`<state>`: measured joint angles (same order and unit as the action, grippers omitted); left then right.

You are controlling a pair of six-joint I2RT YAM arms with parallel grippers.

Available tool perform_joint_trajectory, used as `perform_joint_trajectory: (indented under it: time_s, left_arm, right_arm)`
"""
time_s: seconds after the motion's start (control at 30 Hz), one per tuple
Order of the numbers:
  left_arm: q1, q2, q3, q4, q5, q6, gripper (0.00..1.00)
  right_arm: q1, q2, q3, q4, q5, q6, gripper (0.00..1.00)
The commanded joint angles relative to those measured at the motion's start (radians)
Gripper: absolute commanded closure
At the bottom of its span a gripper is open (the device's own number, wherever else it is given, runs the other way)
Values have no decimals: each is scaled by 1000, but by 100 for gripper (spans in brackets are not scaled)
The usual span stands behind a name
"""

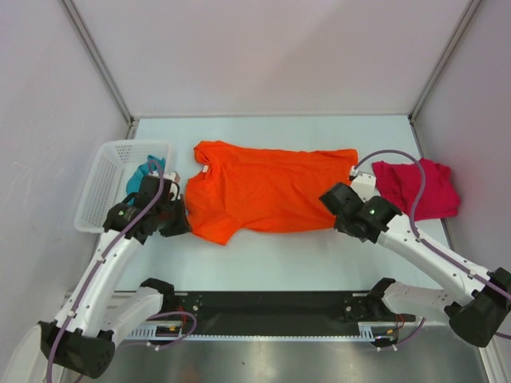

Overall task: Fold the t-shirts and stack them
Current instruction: Grap the side of the flattened tshirt closest away from the robot with both arms, then fold the flattened tshirt in 1/3 of the way

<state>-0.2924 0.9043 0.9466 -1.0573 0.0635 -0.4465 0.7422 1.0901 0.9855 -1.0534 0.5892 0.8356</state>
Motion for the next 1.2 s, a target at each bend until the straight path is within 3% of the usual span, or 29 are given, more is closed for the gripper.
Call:
perform_joint_trajectory:
  time_s: [0.0, 0.33, 0.4, 0.57, 0.7, 0.97, 1.17]
  left_arm:
    - [2, -44, 127, -138, 22, -20, 100]
    - [4, -97, 233, -228, 74, -63, 100]
    - [2, -102, 294, -269, 79, -66, 100]
    - [2, -97, 320, -271, 88, -83, 100]
    - [2, -67, 241, -215, 56, -57, 100]
    - [7, 70, 182, -43, -7, -5, 100]
    - [42, 272, 133, 134, 96, 28, 100]
  right_arm:
    - [51, -7, 87, -140, 104, 92, 100]
    - [187, 24, 243, -321, 162, 232, 100]
    - [282, 52, 316, -466, 222, 352, 100]
    - [333, 68, 303, -464, 202, 410, 100]
    - [335, 97, 263, -419, 208, 404, 100]
    - [192, 97, 204, -203, 196, 210, 100]
    - [-36, 131, 153, 15, 112, 33, 100]
